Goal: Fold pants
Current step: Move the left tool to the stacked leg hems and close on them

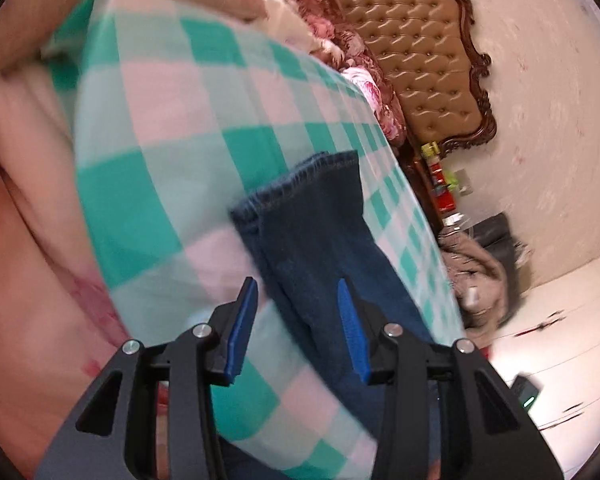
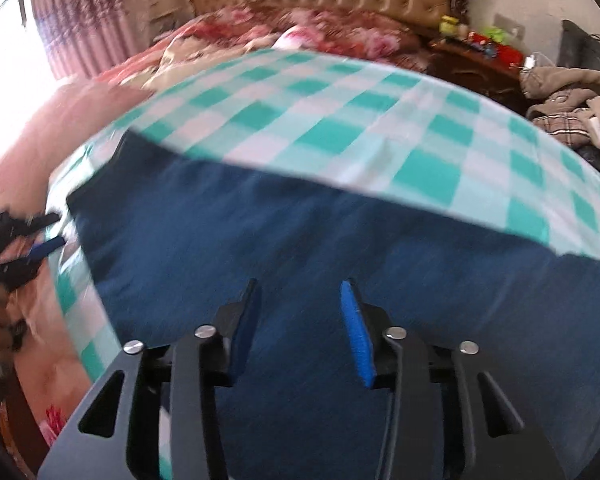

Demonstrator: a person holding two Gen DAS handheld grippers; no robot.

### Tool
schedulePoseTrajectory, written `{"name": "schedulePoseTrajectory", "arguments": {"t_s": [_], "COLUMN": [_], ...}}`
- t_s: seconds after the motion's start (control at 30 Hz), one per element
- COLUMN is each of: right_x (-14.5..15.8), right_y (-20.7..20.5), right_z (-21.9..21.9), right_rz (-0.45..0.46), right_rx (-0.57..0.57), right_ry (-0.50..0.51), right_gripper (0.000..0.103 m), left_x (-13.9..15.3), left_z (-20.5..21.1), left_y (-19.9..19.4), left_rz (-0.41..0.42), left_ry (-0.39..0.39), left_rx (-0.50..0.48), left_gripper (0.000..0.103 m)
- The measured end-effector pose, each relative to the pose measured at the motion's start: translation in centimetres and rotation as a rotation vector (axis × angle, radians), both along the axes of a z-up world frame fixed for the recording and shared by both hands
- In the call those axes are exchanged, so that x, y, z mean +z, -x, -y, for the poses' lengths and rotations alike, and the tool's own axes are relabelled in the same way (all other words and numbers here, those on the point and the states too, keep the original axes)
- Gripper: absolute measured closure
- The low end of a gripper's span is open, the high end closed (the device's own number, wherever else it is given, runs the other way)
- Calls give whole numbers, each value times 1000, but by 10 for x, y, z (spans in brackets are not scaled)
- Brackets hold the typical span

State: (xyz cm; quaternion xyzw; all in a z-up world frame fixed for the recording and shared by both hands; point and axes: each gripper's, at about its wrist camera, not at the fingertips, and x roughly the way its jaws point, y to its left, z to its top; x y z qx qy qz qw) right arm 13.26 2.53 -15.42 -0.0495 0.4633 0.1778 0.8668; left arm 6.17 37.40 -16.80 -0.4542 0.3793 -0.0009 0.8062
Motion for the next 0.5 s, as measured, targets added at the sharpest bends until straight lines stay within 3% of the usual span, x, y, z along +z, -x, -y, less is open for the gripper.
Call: {"name": "schedulePoseTrajectory", "arguments": {"t_s": [0.07,0.17,0.5], "right_x": [-10,-15,-17], "right_y": [6,10,12], "right_z": [-4,-5,-7], "right_rz": [-24,-22,-16], "right_rx": [2,1,1], "right_ry": [24,43,60], "right_gripper": [67,68,68], "left_x": [-7,-12,-14], "left_z": [4,11,15], "left_y": [-4,-9,-24], "left_rz": [-49,-48,-29], "left_ry": [-6,26,22], "left_rx": [5,-4,0], "left_gripper": [61,61,61]}}
